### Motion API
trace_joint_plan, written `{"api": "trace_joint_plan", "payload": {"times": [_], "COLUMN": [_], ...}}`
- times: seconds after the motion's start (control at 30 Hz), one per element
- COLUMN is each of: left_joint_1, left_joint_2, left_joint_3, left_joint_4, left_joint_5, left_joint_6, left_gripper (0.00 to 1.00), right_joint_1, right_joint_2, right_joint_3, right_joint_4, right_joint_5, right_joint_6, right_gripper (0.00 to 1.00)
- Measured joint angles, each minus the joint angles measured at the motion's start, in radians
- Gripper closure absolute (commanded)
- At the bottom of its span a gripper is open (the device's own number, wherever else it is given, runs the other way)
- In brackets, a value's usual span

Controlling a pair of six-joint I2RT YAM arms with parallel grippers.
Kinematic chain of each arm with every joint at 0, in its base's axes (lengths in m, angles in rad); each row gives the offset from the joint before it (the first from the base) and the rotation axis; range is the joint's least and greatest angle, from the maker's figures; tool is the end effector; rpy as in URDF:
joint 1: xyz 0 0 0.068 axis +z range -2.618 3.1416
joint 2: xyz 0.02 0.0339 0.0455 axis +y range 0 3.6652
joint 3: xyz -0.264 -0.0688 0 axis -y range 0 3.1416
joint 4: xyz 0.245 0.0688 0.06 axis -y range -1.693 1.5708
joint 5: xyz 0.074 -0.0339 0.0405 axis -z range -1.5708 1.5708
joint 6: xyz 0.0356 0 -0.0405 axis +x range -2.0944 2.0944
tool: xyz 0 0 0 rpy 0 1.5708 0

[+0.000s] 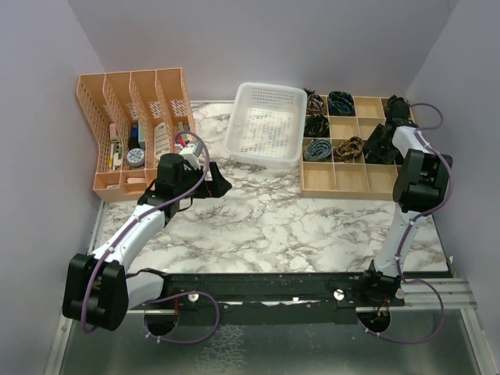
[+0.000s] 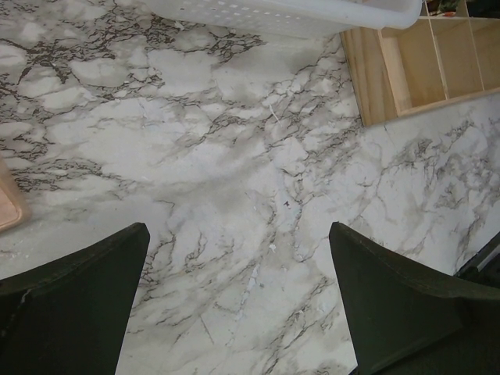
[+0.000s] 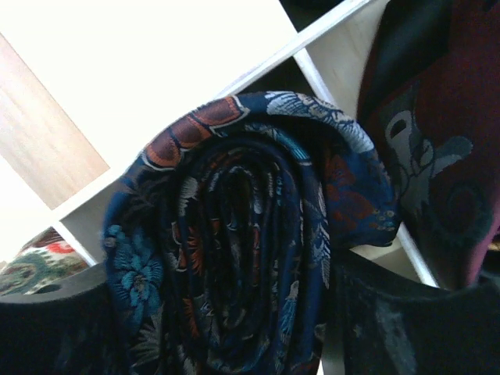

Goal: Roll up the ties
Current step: Place the tie in the storage box, then reset both arms

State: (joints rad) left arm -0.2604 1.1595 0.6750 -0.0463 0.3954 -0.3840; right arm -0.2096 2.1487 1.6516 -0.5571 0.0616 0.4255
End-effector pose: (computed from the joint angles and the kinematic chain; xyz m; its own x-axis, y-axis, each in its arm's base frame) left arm 0.2393 -0.0780 0.2404 -0.6628 -0.1812 -0.7265 0.3346 0.7963 -0.5039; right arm 0.4517 -0.0983 0.1753 -0.6766 0.5652 -0.4720 0.5673 0.8088 0.1551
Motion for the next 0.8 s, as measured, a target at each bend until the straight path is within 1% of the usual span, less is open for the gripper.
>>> {"api": "trace_joint_plan", "payload": {"times": [0.2, 0.27, 0.33, 0.43, 0.8], "left_joint_1": [0.005, 0.005, 0.005, 0.005, 0.005], "left_joint_2": [0.005, 0.005, 0.005, 0.005, 0.014], "left_joint_3": [0.000, 0.000, 0.000, 0.000, -0.003], "left_joint_4": [0.001, 0.001, 0.001, 0.001, 0.012], "left_joint_5": [0.008, 0.010, 0.013, 0.021, 0.048], "left_joint_6": [0.000, -0.001, -0.001, -0.001, -0.008], "left_gripper": [0.01, 0.01, 0.01, 0.01, 0.01], "right_joint_1": [-0.001, -0.001, -0.001, -0.001, 0.019], "right_joint_2": [0.000, 0.000, 0.000, -0.006, -0.069], "right_joint_3": [0.037, 0.048, 0.058, 0.069, 0.117], "right_joint_4": [-0.038, -0.051, -0.065, -0.083, -0.128], "right_joint_5": [-0.004, -0.004, -0.003, 0.004, 0.034], "right_joint_6": [-0.019, -0.026, -0.032, -0.037, -0.059], "right_gripper": [0.17, 0.15, 0.08, 0.01, 0.00]}}
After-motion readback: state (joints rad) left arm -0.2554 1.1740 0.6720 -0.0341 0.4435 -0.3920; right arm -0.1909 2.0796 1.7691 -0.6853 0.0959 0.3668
